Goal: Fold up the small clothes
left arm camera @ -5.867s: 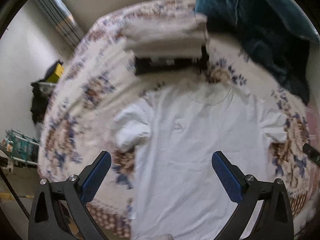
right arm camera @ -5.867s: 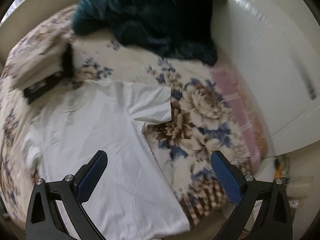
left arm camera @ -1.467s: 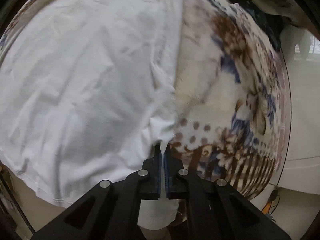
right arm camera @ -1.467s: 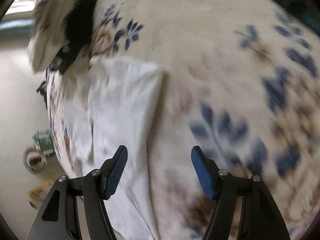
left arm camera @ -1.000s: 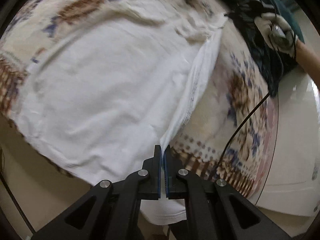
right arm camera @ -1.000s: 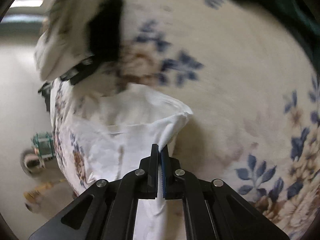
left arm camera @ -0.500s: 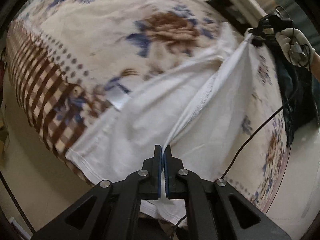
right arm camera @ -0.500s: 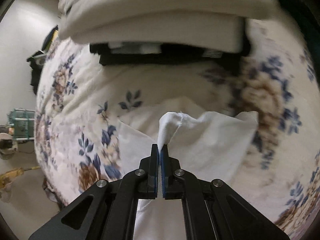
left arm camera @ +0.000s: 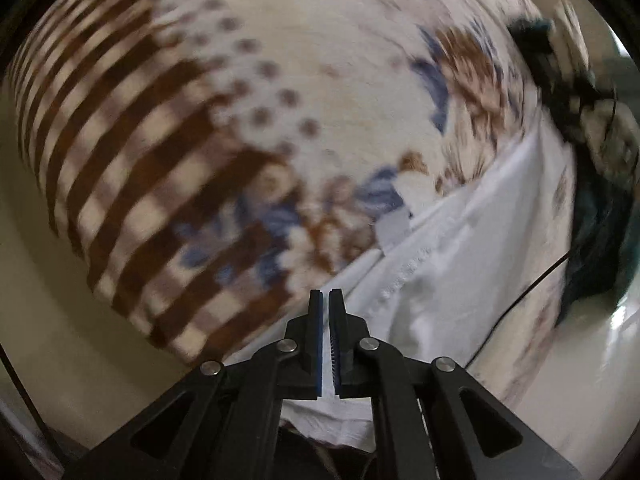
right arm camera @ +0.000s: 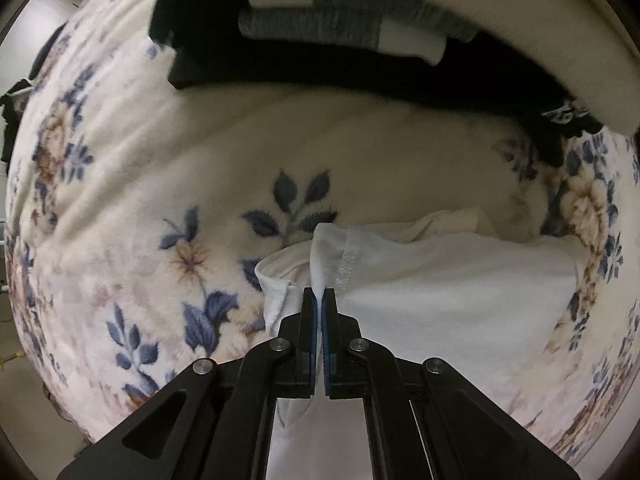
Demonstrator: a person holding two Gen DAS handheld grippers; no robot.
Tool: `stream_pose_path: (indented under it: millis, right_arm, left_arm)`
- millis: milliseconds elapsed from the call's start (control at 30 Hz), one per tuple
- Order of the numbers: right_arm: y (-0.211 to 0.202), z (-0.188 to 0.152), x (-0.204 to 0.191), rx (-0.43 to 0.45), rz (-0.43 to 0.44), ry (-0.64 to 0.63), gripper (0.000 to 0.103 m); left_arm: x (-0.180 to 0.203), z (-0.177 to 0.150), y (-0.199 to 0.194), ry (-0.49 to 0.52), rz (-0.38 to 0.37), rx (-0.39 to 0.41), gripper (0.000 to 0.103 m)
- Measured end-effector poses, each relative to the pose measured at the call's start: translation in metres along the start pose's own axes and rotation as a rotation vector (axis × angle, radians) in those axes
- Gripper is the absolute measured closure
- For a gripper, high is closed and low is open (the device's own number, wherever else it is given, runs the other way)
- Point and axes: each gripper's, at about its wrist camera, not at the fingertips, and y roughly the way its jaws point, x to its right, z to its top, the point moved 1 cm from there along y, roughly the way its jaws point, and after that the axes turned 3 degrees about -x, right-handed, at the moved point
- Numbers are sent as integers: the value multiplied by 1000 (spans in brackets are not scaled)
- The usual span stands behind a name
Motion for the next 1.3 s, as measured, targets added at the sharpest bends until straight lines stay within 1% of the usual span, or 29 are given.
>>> stream_pose_path:
  millis: [33, 67, 100, 133, 167, 200, 233, 267, 300, 400, 433, 467, 500, 533, 567, 600, 633, 667, 767, 833, 900, 967, 1000, 1033, 1067, 1200, 1233, 1267, 1300]
  right_arm:
    - [0, 0, 1, -7, 7, 8, 99]
    - [-2, 0, 2, -16, 32, 18, 97]
    - [-6, -2, 4, -23, 65, 21, 89]
    - [-10, -5, 6, -26, 84, 23, 71]
    - [-20, -13, 10, -24, 110, 27, 61]
    - [-32, -27, 15, -13, 142, 27, 54]
    - [-39, -37, 18, -8, 159, 22, 54]
    - [-50, -62, 24, -10, 183, 1, 54]
    - [-54, -77, 27, -13, 189, -10, 54]
    - [-59, -164, 46, -79, 186, -36, 54]
    - [-55, -199, 52, -120, 193, -36, 54]
    - [-45, -246, 60, -185, 200, -28, 54]
    - [-35, -282, 64, -239, 203, -26, 54]
    - [-29, -307, 70, -269, 208, -20, 54]
    - [-17, -345, 75, -318, 212, 1, 54]
    - [-5, -378, 79, -358, 220, 23, 54]
    - [4, -398, 82, -379, 227, 35, 54]
    - [17, -429, 84, -419, 238, 65, 54]
    - [36, -476, 87, -431, 270, 109, 54]
    - [47, -500, 87, -435, 304, 125, 54]
    - [54, -520, 88, -423, 347, 146, 54]
    - [56, -532, 89, -402, 370, 167, 54]
    - [57, -540, 92, -387, 392, 182, 54]
    - [58, -546, 93, -380, 407, 190, 54]
    - [60, -552, 94, -369, 407, 201, 54]
    - [71, -571, 100, -341, 432, 277, 54]
    - [76, -574, 99, -332, 445, 308, 62]
    - [81, -578, 100, -323, 451, 342, 75]
    - [86, -584, 101, -323, 419, 360, 99]
  left_arm:
    - [-6, -1, -5, -23, -18, 4, 92]
    - [-13, -3, -12, -43, -38, 10, 77]
    - [-15, -5, -16, -50, -54, 14, 59]
    - [-18, -8, -20, -54, -74, 20, 53]
    - [-18, -10, -21, -49, -84, 21, 51]
    - [-17, -11, -20, -40, -89, 13, 51]
    - [-13, -13, -15, -14, -76, -15, 51]
    - [-8, -15, -10, 10, -49, -42, 51]
    - [-4, -16, -6, 26, -38, -58, 51]
    - [11, -18, 9, 88, -19, -124, 51]
    - [19, -20, 18, 129, 10, -148, 51]
    - [24, -22, 24, 171, 55, -160, 52]
    - [30, -23, 30, 214, 104, -160, 59]
    - [34, -25, 34, 251, 152, -152, 73]
    - [37, -26, 36, 275, 179, -151, 103]
    - [39, -27, 35, 279, 184, -147, 102]
    - [40, -28, 29, 277, 192, -123, 102]
    - [39, -28, 23, 273, 199, -103, 102]
    - [32, -26, 8, 260, 243, -60, 102]
    - [28, -22, 1, 256, 267, -35, 102]
    - [31, -18, -5, 275, 271, -21, 102]
    - [35, -17, -7, 315, 271, -29, 102]
    - [39, -17, -7, 330, 252, -31, 101]
    - [41, -17, -7, 350, 263, -32, 101]
    - [46, -16, -4, 363, 276, -33, 102]
    - [42, -17, 3, 397, 277, -39, 102]
    - [40, -17, 5, 402, 278, -44, 102]
    - [38, -16, 7, 399, 268, -57, 102]
    - [39, -18, 10, 397, 254, -67, 102]
